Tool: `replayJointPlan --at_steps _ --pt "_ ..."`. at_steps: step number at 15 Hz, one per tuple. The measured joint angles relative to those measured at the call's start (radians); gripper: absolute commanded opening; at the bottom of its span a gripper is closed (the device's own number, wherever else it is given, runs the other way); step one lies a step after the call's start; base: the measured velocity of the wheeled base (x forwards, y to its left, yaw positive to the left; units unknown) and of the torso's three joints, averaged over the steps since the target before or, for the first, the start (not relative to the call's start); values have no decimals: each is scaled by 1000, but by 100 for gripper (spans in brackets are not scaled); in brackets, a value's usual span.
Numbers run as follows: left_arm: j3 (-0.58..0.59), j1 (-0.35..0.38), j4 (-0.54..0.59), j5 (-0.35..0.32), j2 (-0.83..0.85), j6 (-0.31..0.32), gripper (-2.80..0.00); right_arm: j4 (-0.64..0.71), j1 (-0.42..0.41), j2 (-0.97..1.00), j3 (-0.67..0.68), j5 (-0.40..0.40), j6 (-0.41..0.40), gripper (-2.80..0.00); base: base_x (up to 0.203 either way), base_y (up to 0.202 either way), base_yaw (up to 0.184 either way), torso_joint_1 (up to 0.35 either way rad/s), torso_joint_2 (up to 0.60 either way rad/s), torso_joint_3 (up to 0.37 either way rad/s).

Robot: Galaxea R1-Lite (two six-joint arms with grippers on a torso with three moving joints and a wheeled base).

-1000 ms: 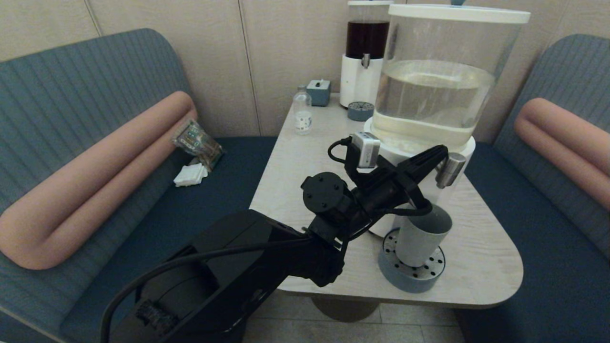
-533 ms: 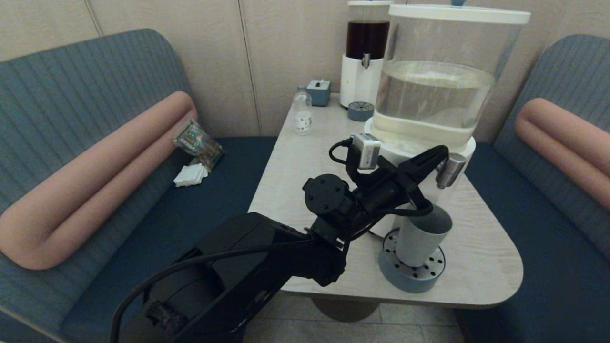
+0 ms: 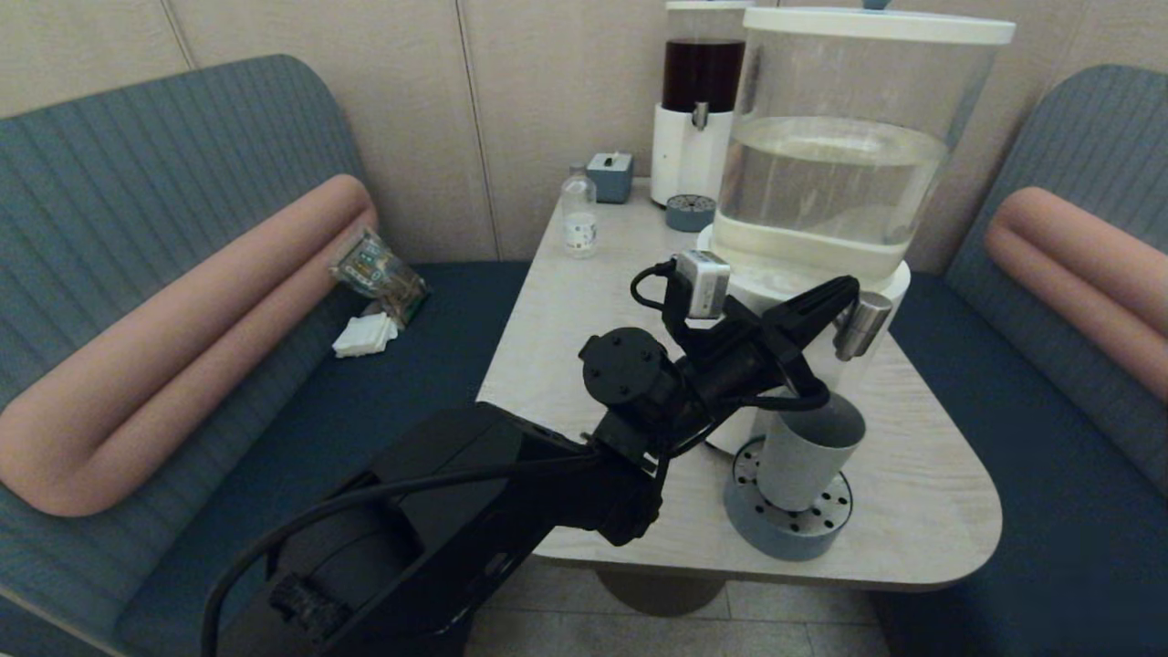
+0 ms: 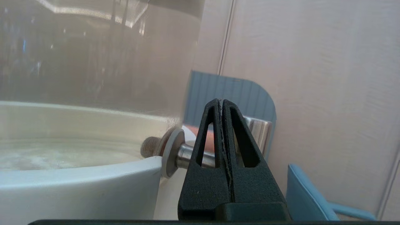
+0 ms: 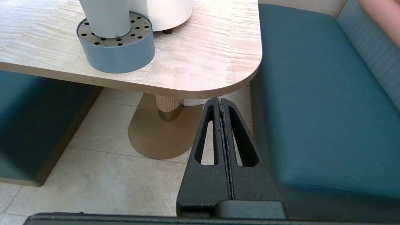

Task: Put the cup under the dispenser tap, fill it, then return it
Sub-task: Turn off the faucet, then place the cup next to the water dispenser

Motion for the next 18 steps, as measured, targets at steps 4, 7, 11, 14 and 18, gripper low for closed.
replayJointPlan --at_steps 4,7,11,14,18 --pt "237 3 -3 3 -167 6 -280 0 0 0 0 0 0 -280 0 0 0 0 0 0" --pt "523 4 47 5 -391 10 -280 0 0 0 0 0 0 -280 0 0 0 0 0 0" --pt "813 13 144 33 -762 -19 -280 0 0 0 0 0 0 -280 0 0 0 0 0 0" --pt "907 18 254 113 -1041 -78 -280 0 0 0 0 0 0 -280 0 0 0 0 0 0" --pt "1030 20 649 128 -1367 -7 -280 0 0 0 0 0 0 -280 0 0 0 0 0 0"
